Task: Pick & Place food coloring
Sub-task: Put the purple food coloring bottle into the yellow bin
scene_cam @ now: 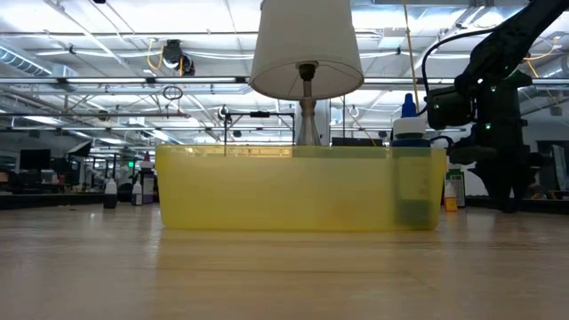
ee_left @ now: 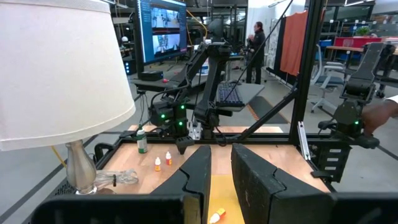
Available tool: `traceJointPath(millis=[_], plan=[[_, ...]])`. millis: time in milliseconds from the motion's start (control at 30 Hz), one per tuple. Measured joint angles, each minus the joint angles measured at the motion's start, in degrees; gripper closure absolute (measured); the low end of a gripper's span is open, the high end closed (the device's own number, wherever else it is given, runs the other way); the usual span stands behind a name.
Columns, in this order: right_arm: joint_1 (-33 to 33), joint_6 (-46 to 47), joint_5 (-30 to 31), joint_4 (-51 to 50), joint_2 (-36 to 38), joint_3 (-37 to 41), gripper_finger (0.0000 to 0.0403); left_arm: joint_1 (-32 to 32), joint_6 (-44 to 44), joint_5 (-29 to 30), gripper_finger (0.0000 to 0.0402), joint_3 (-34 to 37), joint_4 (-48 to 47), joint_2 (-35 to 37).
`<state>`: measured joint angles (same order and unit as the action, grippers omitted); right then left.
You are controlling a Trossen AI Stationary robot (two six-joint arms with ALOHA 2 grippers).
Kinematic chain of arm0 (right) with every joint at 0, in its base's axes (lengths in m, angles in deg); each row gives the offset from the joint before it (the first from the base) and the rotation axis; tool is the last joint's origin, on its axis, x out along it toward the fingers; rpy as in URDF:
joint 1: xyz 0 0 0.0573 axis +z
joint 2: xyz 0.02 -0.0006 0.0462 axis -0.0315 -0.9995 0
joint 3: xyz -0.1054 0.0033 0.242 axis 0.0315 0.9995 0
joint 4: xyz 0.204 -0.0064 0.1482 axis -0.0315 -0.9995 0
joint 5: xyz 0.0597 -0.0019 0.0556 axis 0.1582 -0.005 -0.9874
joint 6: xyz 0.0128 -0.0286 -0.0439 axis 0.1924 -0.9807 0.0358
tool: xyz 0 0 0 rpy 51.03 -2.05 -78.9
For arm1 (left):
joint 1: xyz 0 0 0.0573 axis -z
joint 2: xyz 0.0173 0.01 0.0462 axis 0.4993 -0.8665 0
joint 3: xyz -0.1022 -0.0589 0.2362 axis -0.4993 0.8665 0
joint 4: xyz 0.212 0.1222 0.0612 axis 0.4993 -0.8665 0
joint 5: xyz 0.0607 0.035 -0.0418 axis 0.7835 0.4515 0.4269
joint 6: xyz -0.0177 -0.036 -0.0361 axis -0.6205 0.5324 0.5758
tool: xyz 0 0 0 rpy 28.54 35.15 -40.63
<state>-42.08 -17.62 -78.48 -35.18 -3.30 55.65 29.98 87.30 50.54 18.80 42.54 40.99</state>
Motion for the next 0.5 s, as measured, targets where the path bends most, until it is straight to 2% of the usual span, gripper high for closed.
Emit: traceJointPath(millis=[200,367,500], plan=[[-0.02,-0.2,-0.07,0.02,0.02,0.0,0.0338,0.0,-0.01,-0.01,0.0334,0.01,-0.01,0.0],[0.01,-0.59,-0.47,-0.02,0.03,0.0,0.034,0.0,0.01,0.0,0.0334,0.0,0.01,-0.01],[0.58,-1.81,-4.8,-0.09,1.4,-0.25,0.0342,0.0,0.01,-0.01,0.0334,-0.01,-0.01,0.0]])
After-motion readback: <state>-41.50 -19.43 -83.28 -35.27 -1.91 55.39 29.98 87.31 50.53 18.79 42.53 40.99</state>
